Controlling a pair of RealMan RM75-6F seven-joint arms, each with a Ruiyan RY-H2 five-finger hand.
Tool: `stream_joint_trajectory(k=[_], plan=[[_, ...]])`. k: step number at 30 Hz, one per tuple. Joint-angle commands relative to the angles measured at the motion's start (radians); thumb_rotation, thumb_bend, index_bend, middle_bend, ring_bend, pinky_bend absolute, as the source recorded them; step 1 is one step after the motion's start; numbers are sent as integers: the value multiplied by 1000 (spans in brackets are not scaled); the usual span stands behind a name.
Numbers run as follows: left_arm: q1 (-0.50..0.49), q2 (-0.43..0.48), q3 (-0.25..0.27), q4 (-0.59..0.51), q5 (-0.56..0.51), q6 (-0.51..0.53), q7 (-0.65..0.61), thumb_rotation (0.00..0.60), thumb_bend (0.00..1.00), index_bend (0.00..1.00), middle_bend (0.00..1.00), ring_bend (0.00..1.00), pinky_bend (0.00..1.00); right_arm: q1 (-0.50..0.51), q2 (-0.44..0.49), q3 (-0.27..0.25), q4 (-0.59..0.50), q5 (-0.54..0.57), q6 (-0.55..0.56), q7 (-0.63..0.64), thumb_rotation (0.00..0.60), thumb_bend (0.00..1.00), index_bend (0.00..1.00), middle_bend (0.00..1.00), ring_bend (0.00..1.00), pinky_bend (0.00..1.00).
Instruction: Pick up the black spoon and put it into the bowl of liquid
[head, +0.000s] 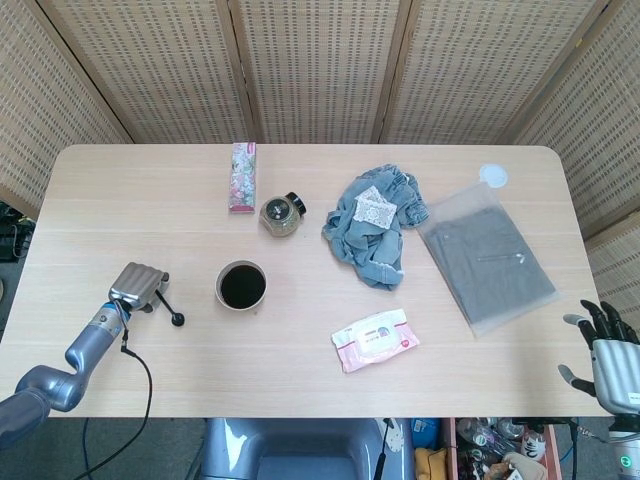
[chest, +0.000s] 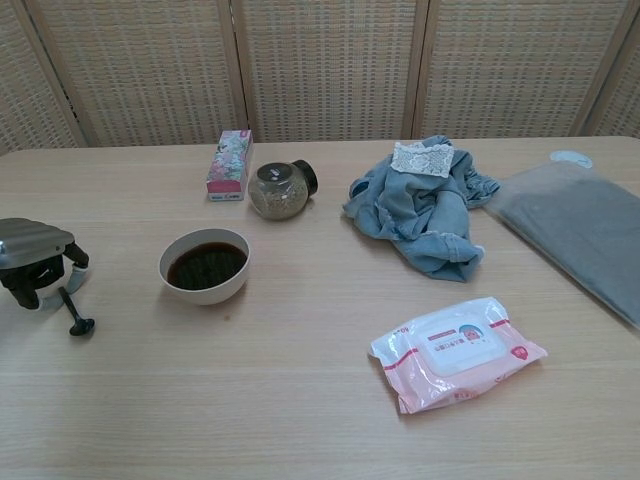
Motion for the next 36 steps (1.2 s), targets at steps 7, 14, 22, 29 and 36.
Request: stream_joint_trajectory(k=[7, 14, 22, 29, 36], plan=[[8, 17, -1, -29, -22, -13, 28, 600, 375, 545, 839, 699, 665, -2, -3, 0, 10, -1, -1, 12, 600, 295, 328, 219, 126, 273], [17, 30, -2, -54, -35, -11, 46, 600, 390, 553, 839, 703, 665, -3, -5, -1, 17, -1, -1, 21, 600, 295, 328, 219, 127, 273], [19, 35, -5, -67, -45, -10, 60, 600, 406, 562, 840, 706, 665, -5, -6, -1, 24, -4, 0, 29, 600, 295, 328, 220, 131, 273], [21, 39, -7, -77, -49, -3, 68, 600, 456, 569, 840, 709, 665, -9, -6, -3, 26, -4, 1, 37, 600, 295, 328, 219, 134, 273], [24, 51, -10, -95, -47, 15, 64, 600, 470, 578, 840, 709, 665, -11, -6, -2, 29, -7, 5, 41, 600, 295, 328, 219, 135, 273]])
